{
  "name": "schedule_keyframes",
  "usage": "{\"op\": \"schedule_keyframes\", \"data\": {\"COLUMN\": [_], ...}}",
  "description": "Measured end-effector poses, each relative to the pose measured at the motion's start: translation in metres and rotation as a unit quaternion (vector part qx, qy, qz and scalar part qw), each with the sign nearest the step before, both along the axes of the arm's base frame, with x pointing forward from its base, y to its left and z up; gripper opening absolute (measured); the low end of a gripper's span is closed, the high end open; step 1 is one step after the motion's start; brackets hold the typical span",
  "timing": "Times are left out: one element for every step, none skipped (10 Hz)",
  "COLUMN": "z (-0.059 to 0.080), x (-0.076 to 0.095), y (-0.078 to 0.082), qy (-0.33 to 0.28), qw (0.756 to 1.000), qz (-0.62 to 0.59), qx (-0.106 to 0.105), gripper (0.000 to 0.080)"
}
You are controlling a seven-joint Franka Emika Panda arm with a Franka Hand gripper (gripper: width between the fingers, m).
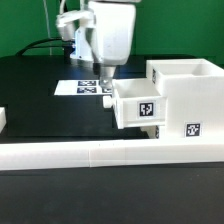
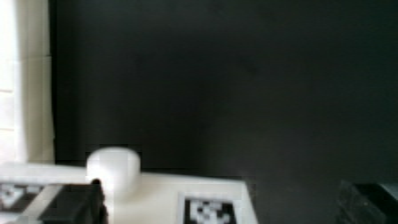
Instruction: Assemble drawer
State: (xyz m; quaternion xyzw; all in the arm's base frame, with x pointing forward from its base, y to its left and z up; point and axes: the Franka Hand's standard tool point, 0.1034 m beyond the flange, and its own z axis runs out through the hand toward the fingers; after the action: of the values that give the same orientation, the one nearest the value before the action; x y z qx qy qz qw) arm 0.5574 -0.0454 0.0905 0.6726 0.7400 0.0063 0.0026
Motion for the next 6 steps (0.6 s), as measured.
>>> {"op": "schedule_keyframes", "data": {"z": [-0.002, -0.008, -0.017, -0.025, -0.030, -0.033], "x": [0.001, 0.001, 0.001, 0.004, 0.009, 0.013], "y": [-0.010, -0.019, -0.025, -0.025, -0.021, -0.013], "qy": [0.003, 0.008, 0.014, 0.021, 0.027, 0.027], "qw": [1.000, 0.999, 0.998, 0.997, 0.996, 0.996], "qz": [0.001, 0.011, 0.017, 0.021, 0.020, 0.024], "qx": [0.014, 0.029, 0.054, 0.074, 0.083, 0.084], "gripper": [0.0649, 0.0649, 0.0649, 0.0649, 0.0649, 0.0649]}}
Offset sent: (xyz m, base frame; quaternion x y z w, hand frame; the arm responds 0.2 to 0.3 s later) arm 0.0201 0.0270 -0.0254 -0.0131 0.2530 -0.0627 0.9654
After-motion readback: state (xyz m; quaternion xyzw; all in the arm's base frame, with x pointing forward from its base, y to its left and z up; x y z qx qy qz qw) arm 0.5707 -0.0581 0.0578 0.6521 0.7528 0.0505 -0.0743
